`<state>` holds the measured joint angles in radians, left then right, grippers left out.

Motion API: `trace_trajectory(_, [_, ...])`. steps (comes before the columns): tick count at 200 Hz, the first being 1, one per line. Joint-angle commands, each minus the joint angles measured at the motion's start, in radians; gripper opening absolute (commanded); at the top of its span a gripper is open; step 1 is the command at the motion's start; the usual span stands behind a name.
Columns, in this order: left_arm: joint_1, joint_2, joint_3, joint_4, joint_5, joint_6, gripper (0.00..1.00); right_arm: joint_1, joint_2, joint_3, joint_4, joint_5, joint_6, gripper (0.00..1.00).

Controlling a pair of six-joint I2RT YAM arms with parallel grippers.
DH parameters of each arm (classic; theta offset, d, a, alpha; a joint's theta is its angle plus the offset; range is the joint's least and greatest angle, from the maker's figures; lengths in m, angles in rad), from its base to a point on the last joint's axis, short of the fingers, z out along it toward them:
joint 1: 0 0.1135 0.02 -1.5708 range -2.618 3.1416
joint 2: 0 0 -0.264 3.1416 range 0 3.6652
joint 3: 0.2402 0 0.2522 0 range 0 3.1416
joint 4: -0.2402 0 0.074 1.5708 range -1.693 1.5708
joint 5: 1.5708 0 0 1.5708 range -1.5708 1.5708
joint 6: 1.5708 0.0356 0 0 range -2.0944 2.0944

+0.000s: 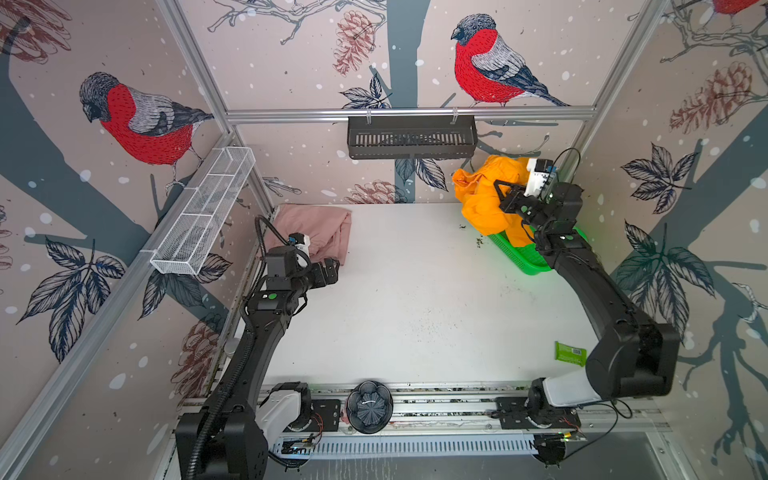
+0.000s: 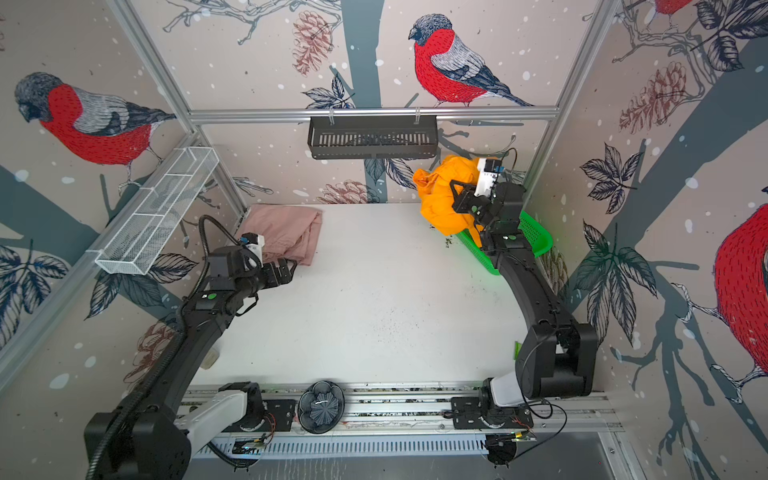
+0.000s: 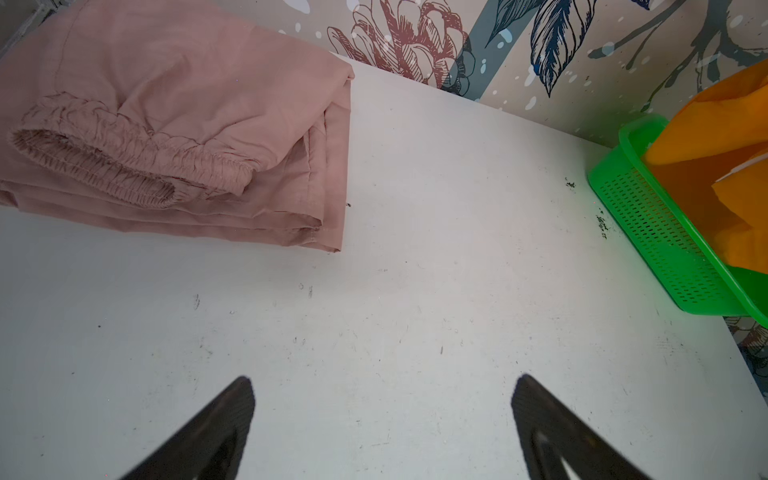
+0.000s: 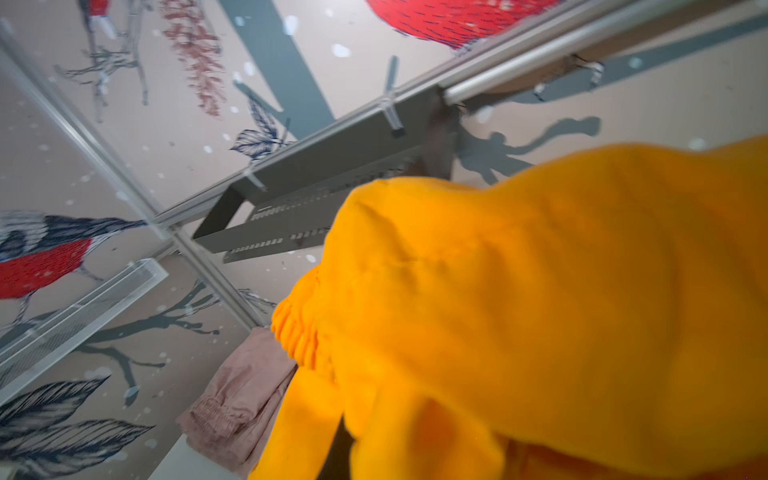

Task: Fold and stack the shorts
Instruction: 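Lift the orange shorts from the basket with the right gripper onto the table, then grasp the orange waistband with the left gripper while the right gripper grasps it too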

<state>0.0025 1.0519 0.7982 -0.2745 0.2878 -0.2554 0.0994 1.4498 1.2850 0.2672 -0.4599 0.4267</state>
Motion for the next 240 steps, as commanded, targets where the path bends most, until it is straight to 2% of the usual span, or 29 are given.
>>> trace_trajectory(1, [0.003, -0.007, 0.006, 0.020, 0.004, 0.005, 0.97, 0.063, -0.038, 0.060, 0.006, -0.011, -0.087, 0.03])
trace_trajectory(14, [0.003, -0.012, 0.004, 0.020, 0.001, 0.004, 0.97, 0.105, -0.040, 0.111, -0.029, -0.042, -0.091, 0.03])
trace_trajectory(44, [0.003, -0.021, 0.004, 0.017, -0.015, 0.005, 0.97, 0.172, -0.001, 0.207, -0.118, -0.213, -0.054, 0.04])
trace_trajectory(62, [0.005, -0.025, 0.004, 0.017, -0.020, 0.005, 0.97, 0.187, 0.039, 0.193, -0.134, -0.333, -0.003, 0.09])
trace_trajectory(90, [0.005, -0.024, 0.004, 0.015, -0.023, 0.008, 0.97, 0.212, 0.095, 0.077, -0.138, -0.480, 0.038, 0.08])
trace_trajectory(116, [0.005, -0.017, -0.003, 0.028, 0.015, 0.014, 0.97, 0.227, 0.117, -0.080, -0.197, -0.497, -0.004, 0.08])
trace_trajectory(129, [0.005, -0.008, -0.008, 0.041, 0.066, 0.018, 0.97, 0.223, 0.125, -0.155, -0.215, -0.464, -0.009, 0.08])
trace_trajectory(145, [-0.007, 0.013, -0.013, 0.054, 0.122, 0.026, 0.97, 0.222, 0.139, -0.187, -0.321, -0.379, -0.056, 0.08])
trace_trajectory(166, [-0.119, 0.053, 0.004, 0.024, 0.093, 0.072, 0.97, 0.194, 0.154, -0.202, -0.455, -0.297, -0.074, 0.08])
trace_trajectory(188, [-0.283, 0.121, 0.033, -0.016, 0.040, 0.124, 0.97, 0.135, 0.134, -0.286, -0.395, -0.359, -0.004, 0.09])
trace_trajectory(211, [-0.421, 0.175, 0.052, -0.037, -0.054, 0.185, 0.97, 0.126, 0.115, -0.309, -0.387, -0.396, -0.012, 0.09])
trace_trajectory(240, [-0.532, 0.242, 0.079, -0.010, -0.136, 0.225, 0.97, 0.117, 0.118, -0.320, -0.363, -0.458, -0.025, 0.09])
